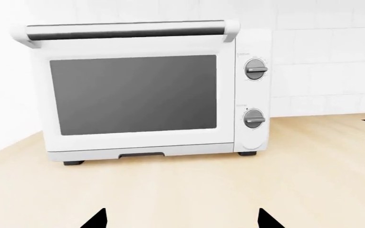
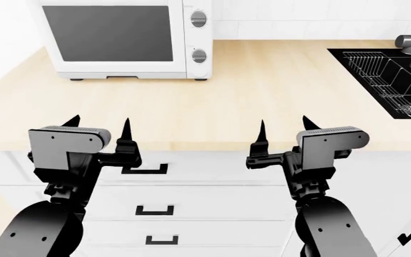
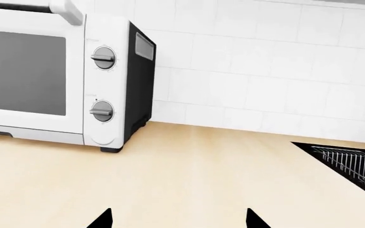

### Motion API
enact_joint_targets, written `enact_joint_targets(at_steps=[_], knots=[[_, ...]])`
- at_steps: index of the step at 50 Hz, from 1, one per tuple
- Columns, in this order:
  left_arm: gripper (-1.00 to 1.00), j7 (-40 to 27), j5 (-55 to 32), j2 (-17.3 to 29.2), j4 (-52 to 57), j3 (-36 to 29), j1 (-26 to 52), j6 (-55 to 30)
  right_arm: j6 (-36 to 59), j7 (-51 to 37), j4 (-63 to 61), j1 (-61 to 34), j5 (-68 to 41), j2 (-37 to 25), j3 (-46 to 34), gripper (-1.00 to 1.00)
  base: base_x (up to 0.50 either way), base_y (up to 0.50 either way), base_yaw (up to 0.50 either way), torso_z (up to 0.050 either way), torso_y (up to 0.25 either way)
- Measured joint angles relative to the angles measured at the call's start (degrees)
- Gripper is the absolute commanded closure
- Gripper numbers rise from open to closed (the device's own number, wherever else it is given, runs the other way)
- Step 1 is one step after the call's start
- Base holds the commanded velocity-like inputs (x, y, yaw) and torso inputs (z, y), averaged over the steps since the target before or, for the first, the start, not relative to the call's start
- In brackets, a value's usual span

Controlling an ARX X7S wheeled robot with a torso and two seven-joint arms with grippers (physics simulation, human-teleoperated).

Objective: Open the toaster oven door.

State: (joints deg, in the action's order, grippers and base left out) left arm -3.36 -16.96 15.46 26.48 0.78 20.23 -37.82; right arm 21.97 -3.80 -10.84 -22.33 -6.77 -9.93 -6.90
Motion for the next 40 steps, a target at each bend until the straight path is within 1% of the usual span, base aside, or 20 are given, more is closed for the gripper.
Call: enact_joint_targets(at_steps=[6,13,19,40], knots=[[-1.00,-0.3,-0.5,0.6,0.4,0.6,1.5,-1.5,1.8,0.2,-0.4,-1.8,-0.7,-0.3,0.1,-1.00,0.00,-0.08,0.00,0.000,0.000],[-1.00,-0.7,-1.0,1.0,0.9,1.1,2.3,-2.7,3.3,0.1,-1.1,-2.7,-1.5,-0.5,0.2,-1.00,0.00,-0.28,0.00,0.000,0.000],[-1.00,-0.9,-1.5,1.1,1.4,1.3,2.7,-3.3,3.9,0.0,-1.5,-3.0,-1.9,-0.8,0.3,-1.00,0.02,-0.02,0.00,0.000,0.000],[-1.00,-1.4,-3.5,1.2,2.4,3.0,2.7,-4.1,5.2,-0.5,-2.1,-3.6,-2.6,-1.0,-0.9,-1.00,0.30,0.00,0.00,0.000,0.000]])
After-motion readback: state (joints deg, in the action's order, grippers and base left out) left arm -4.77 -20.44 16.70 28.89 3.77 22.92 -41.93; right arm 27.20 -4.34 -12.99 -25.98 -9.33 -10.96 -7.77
